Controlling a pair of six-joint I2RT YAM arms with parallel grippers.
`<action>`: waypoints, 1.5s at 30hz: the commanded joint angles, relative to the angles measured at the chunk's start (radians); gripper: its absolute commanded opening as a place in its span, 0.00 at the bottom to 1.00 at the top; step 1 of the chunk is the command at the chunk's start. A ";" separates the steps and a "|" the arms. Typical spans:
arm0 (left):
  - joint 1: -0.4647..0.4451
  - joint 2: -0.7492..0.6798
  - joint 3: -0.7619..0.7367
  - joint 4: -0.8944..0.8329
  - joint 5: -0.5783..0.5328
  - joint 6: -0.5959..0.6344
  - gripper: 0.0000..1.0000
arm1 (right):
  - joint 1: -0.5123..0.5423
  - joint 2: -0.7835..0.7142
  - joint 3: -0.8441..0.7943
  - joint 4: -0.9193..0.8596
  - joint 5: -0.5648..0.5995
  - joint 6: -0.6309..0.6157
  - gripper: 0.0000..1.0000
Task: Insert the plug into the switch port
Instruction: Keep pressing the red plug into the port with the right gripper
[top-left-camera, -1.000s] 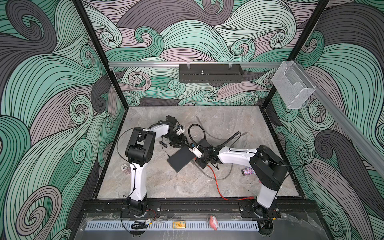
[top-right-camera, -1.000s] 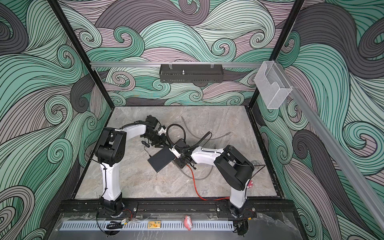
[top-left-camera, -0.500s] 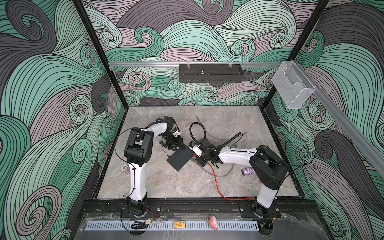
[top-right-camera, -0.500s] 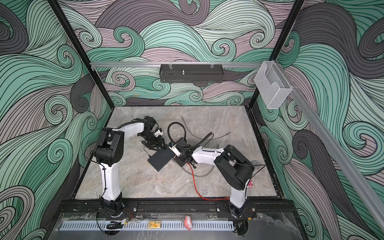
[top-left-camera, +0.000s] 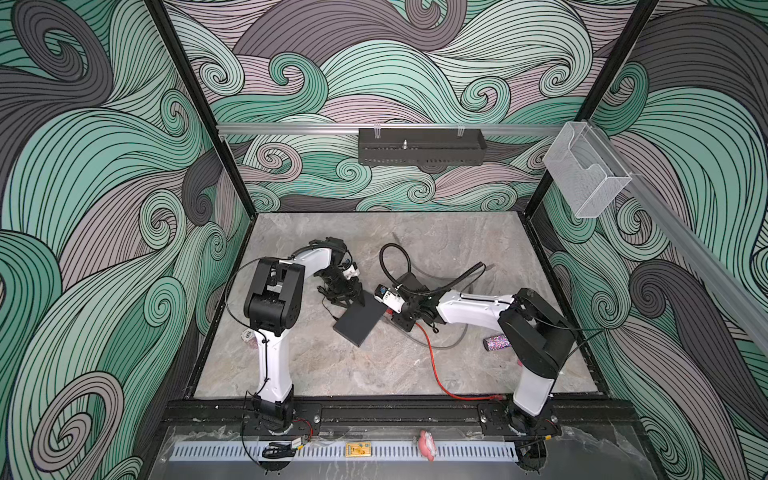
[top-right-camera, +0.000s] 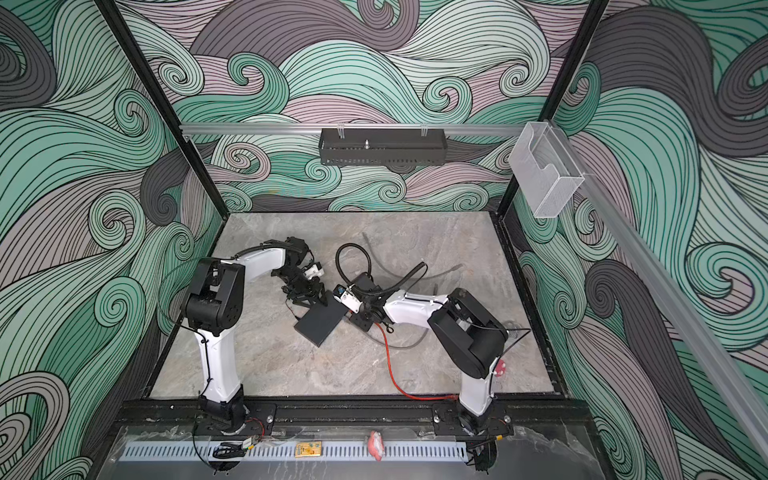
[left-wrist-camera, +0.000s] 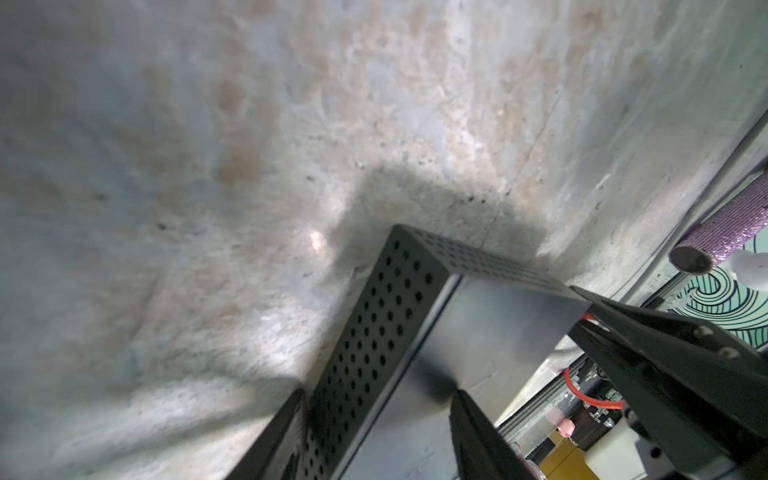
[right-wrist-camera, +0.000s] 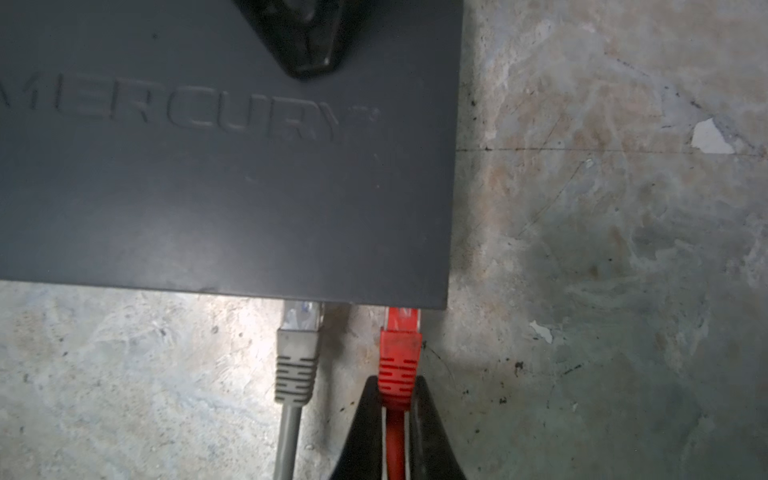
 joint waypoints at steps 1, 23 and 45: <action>-0.024 -0.012 -0.033 0.012 0.057 -0.019 0.56 | 0.003 0.006 0.051 0.030 -0.058 -0.031 0.06; -0.095 0.044 -0.028 0.092 0.107 -0.033 0.52 | -0.014 0.077 0.155 0.021 -0.112 -0.132 0.05; -0.106 0.056 0.008 0.077 0.103 -0.018 0.53 | 0.002 0.097 0.200 0.030 -0.150 -0.134 0.05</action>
